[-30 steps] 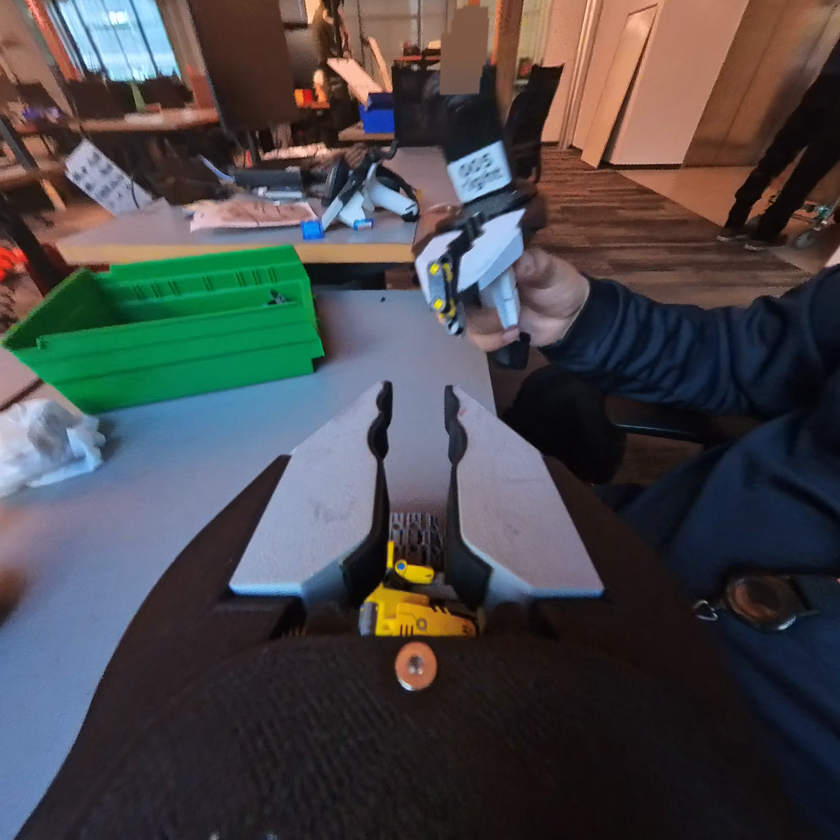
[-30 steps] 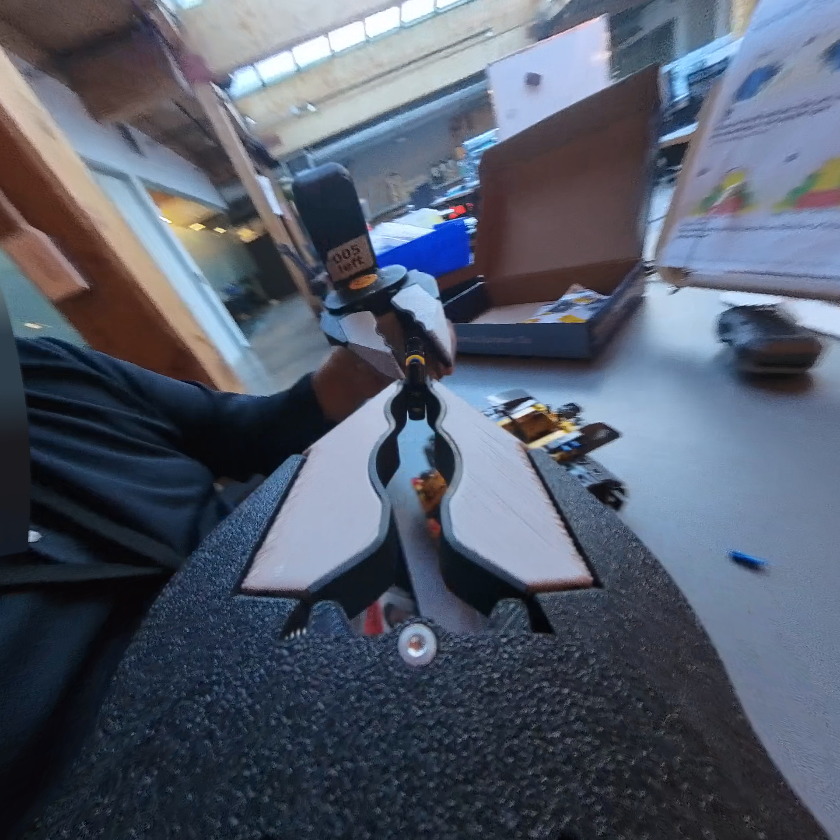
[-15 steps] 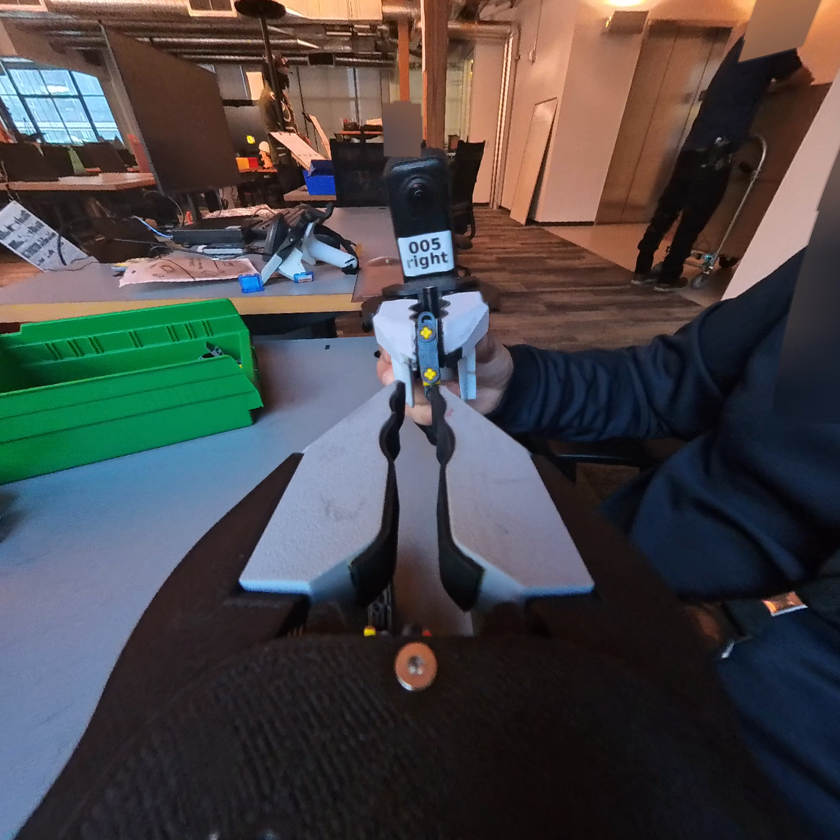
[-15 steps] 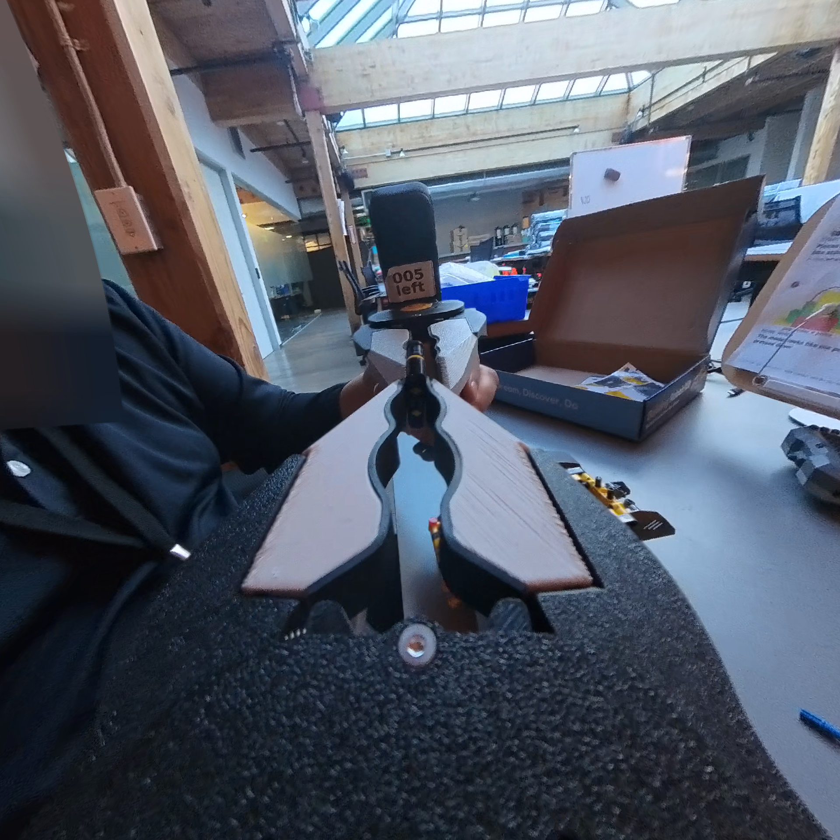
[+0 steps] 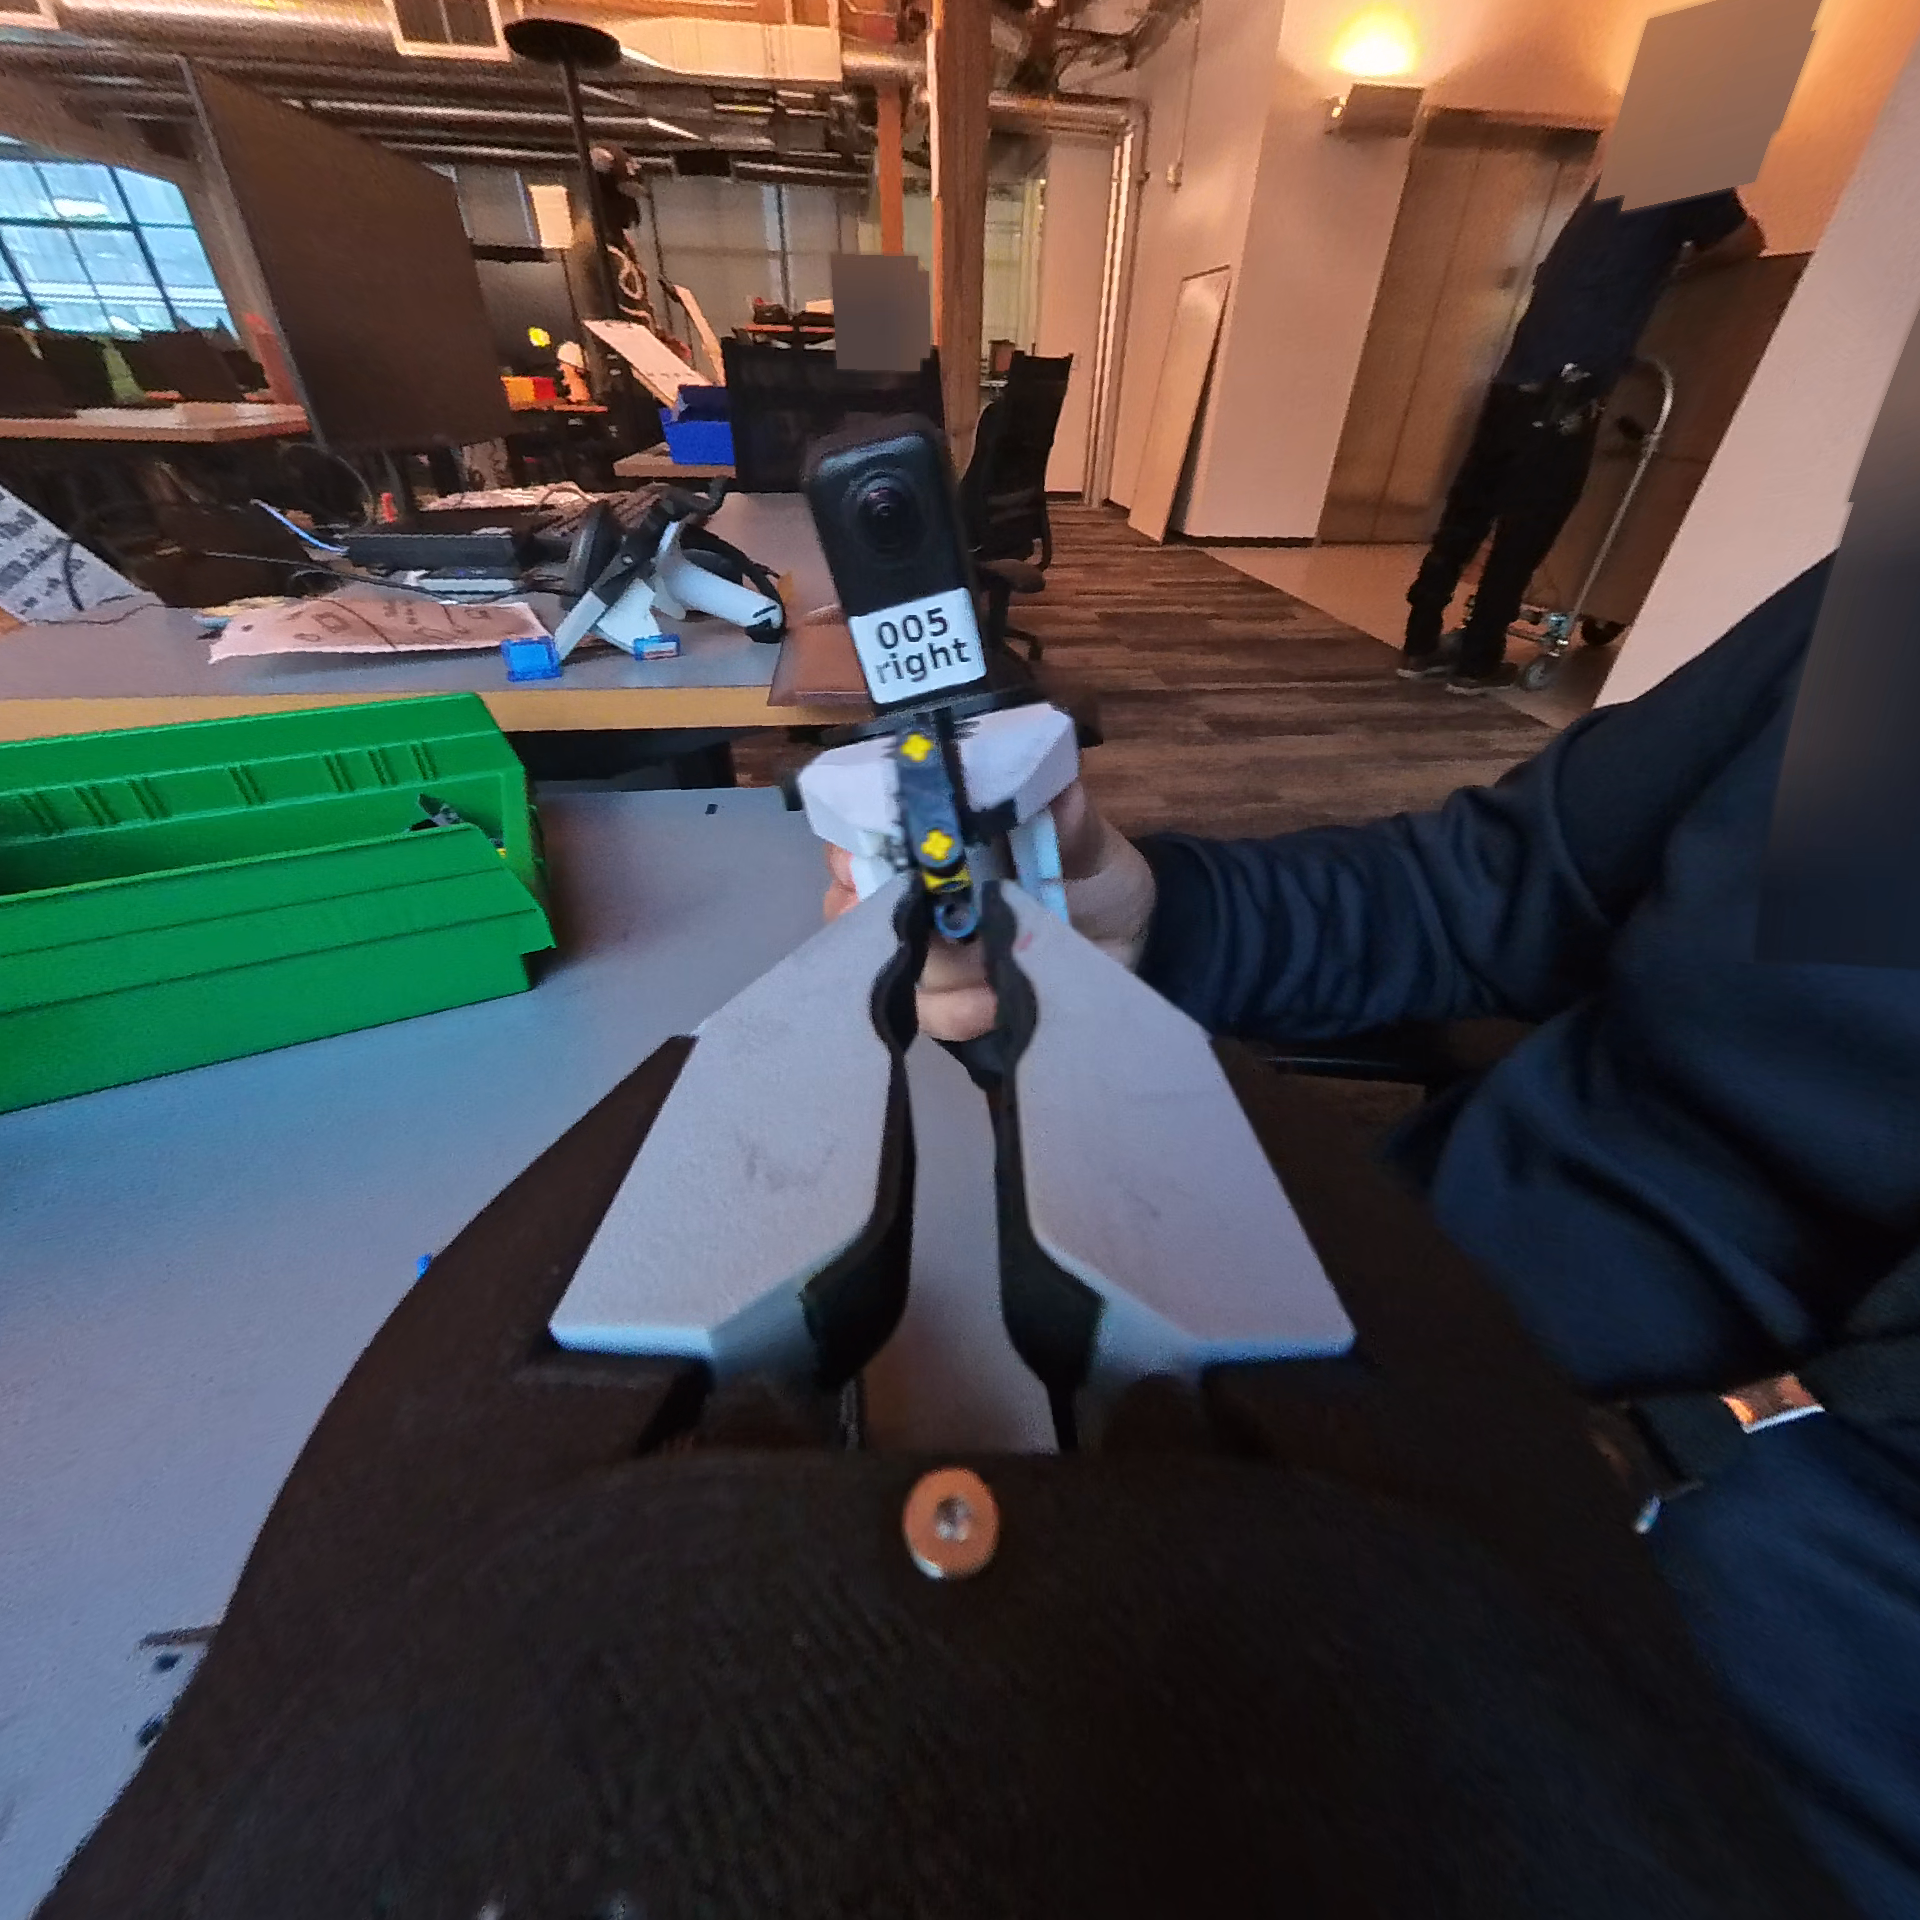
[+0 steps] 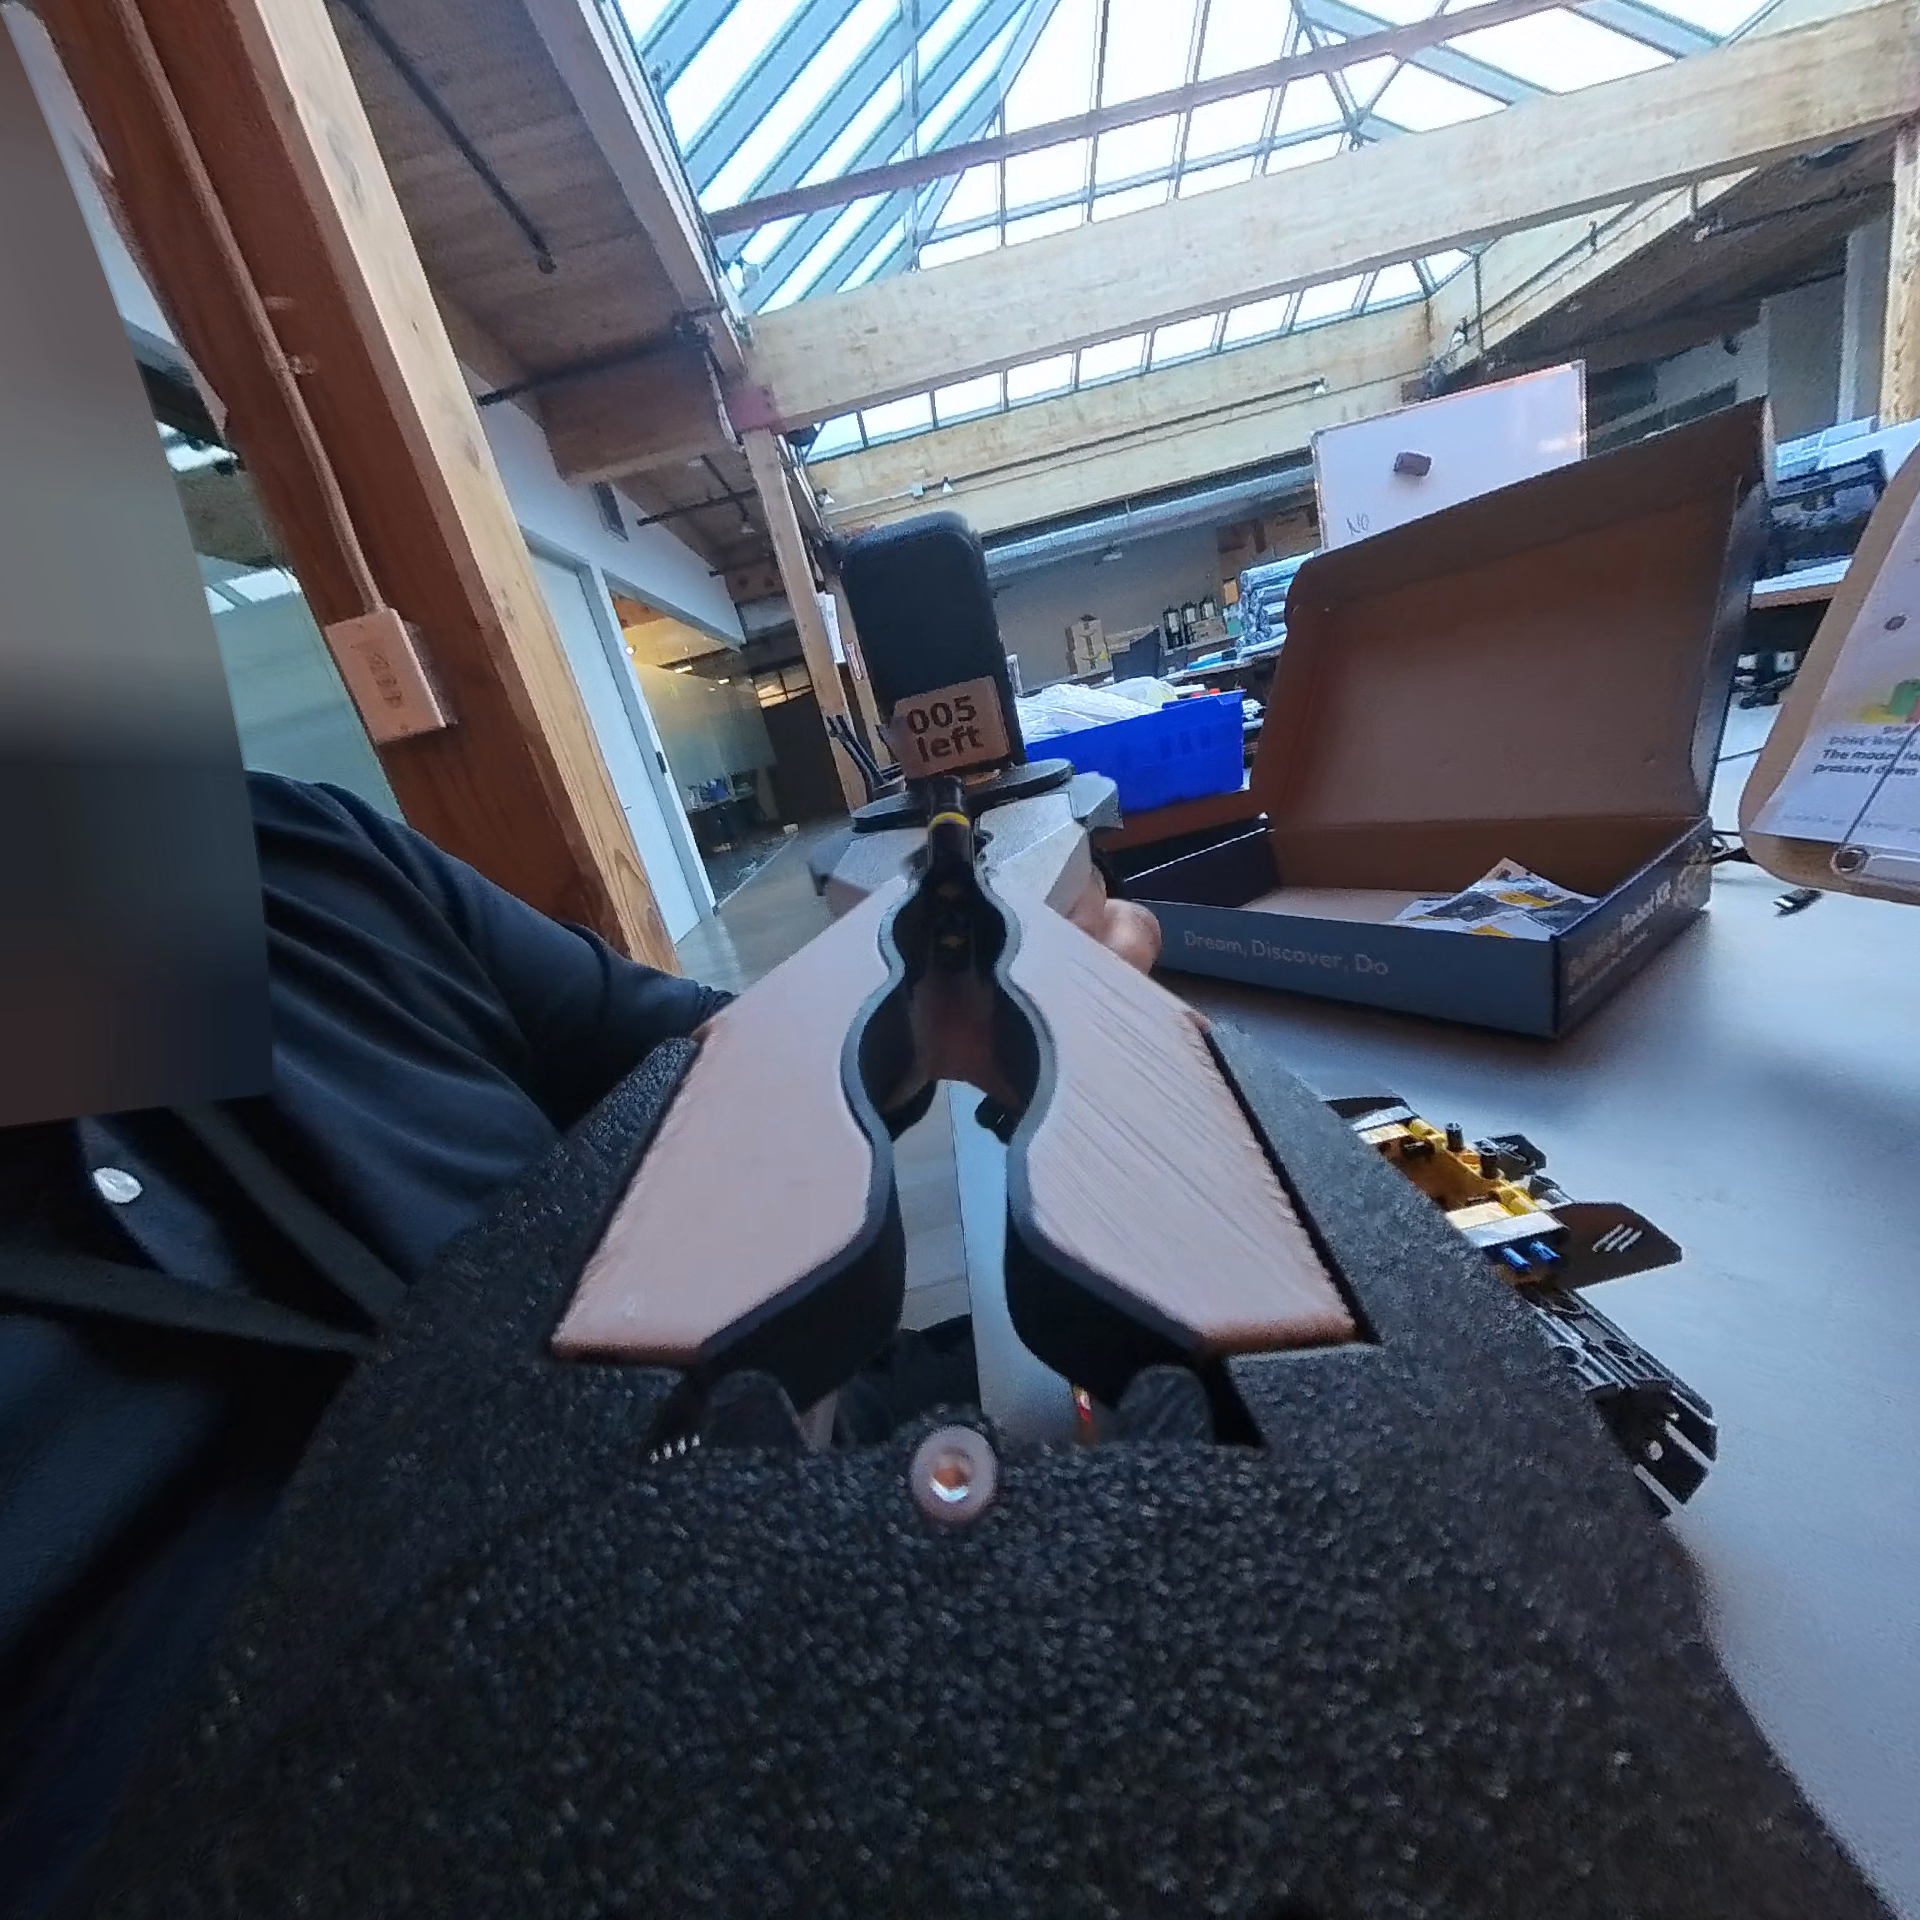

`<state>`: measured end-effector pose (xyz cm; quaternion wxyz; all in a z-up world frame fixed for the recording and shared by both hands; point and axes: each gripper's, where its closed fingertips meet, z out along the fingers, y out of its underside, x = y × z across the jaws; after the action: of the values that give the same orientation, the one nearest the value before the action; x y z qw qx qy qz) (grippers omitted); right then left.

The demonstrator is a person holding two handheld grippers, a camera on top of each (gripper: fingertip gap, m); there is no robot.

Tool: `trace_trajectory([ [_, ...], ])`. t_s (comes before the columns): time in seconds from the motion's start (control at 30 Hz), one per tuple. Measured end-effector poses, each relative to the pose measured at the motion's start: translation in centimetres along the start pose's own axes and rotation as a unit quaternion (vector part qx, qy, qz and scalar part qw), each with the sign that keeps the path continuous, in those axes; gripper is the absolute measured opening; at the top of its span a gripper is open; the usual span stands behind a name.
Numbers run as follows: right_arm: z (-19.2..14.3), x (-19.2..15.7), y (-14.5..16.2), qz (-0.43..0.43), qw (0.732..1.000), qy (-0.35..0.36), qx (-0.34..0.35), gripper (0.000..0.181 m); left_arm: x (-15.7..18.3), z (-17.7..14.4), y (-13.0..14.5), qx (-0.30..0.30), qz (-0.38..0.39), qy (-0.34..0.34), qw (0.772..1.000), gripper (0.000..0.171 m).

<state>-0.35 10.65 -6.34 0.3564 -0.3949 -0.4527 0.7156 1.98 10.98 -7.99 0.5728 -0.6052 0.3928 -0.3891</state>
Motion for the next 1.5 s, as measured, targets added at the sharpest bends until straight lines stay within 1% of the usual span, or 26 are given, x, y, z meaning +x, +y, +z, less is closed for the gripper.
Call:
trace_trajectory([
  [0.1, 0.2, 0.1, 0.4, -0.025, 0.999, 0.016, -0.021, 0.005, -0.1, -0.3, 0.3, -0.005, -0.004, 0.008, 1.000, 0.005],
  [0.27, -0.1, 0.3, 0.7, -0.095, 0.990, 0.059, -0.087, 0.006, -0.2, -0.5, 0.7, -0.026, -0.018, 0.015, 0.999, 0.005],
  [0.37, -0.5, 0.8, 0.6, -0.113, 0.985, 0.082, -0.101, 0.008, -0.5, -0.7, 0.8, -0.029, -0.062, 0.019, 0.997, 0.005],
  [0.47, -1.0, 1.3, 0.4, -0.098, 0.986, 0.088, -0.100, 0.007, -1.1, -1.3, 0.4, -0.005, -0.111, 0.029, 0.993, 0.005],
  [0.53, -1.5, 1.9, 0.5, -0.101, 0.984, 0.101, -0.110, 0.006, -1.6, -1.5, 0.9, -0.019, -0.121, 0.022, 0.992, 0.005],
  [0.67, -2.3, 2.4, 0.5, -0.146, 0.970, 0.129, -0.144, 0.008, -1.6, -1.5, 1.7, -0.048, -0.124, 0.023, 0.991, 0.005],
  [0.73, -2.3, 2.2, 0.5, -0.157, 0.967, 0.130, -0.156, 0.013, -1.3, -1.3, 2.6, -0.073, -0.127, 0.033, 0.989, 0.005],
  [0.8, -2.1, 2.0, 0.8, -0.151, 0.967, 0.125, -0.164, 0.020, -0.9, -1.2, 3.4, -0.095, -0.131, 0.045, 0.986, 0.005],
  [0.87, -1.7, 1.7, 1.3, -0.140, 0.969, 0.112, -0.169, 0.022, -0.1, -1.1, 4.1, -0.117, -0.142, 0.075, 0.980, 0.005],
  [0.93, -1.4, 1.6, 2.1, -0.133, 0.969, 0.106, -0.181, 0.023, 0.4, -1.1, 4.5, -0.133, -0.138, 0.086, 0.978, 0.005],
  [0.97, -1.3, 1.6, 2.6, -0.129, 0.968, 0.101, -0.192, 0.022, 0.5, -1.1, 4.6, -0.138, -0.131, 0.084, 0.978, 0.005],
  [1.03, -1.2, 1.1, 3.6, -0.116, 0.968, 0.080, -0.209, 0.010, 0.3, -1.2, 4.7, -0.146, -0.120, 0.076, 0.979, 0.005],
  [1.07, -1.2, 1.1, 3.8, -0.112, 0.968, 0.076, -0.212, 0.008, 0.2, -1.3, 4.7, -0.146, -0.116, 0.073, 0.980, 0.004],
  [1.13, -1.2, 1.4, 3.8, -0.108, 0.968, 0.081, -0.211, 0.007, -0.3, -1.6, 4.4, -0.139, -0.104, 0.060, 0.983, 0.005],
  [1.2, -1.4, 1.4, 3.6, -0.115, 0.968, 0.083, -0.209, 0.006, -0.6, -1.7, 3.7, -0.117, -0.092, 0.055, 0.987, 0.005],
  [1.3, -1.5, 1.4, 3.3, -0.122, 0.967, 0.087, -0.206, 0.006, -1.0, -1.7, 2.2, -0.071, -0.072, 0.044, 0.994, 0.005],
  [1.4, -1.3, 1.6, 3.3, -0.115, 0.970, 0.088, -0.195, 0.005, -1.2, -1.6, 0.6, -0.012, -0.061, 0.035, 0.997, 0.005],
  [1.47, -1.1, 1.7, 3.2, -0.107, 0.975, 0.088, -0.176, 0.006, -1.2, -1.5, 0.2, 0.003, -0.056, 0.028, 0.998, 0.005],
  [1.5, -1.0, 1.8, 2.9, -0.105, 0.977, 0.089, -0.164, 0.005, -1.4, -1.5, 0.1, 0.001, -0.050, 0.019, 0.999, 0.005],
])
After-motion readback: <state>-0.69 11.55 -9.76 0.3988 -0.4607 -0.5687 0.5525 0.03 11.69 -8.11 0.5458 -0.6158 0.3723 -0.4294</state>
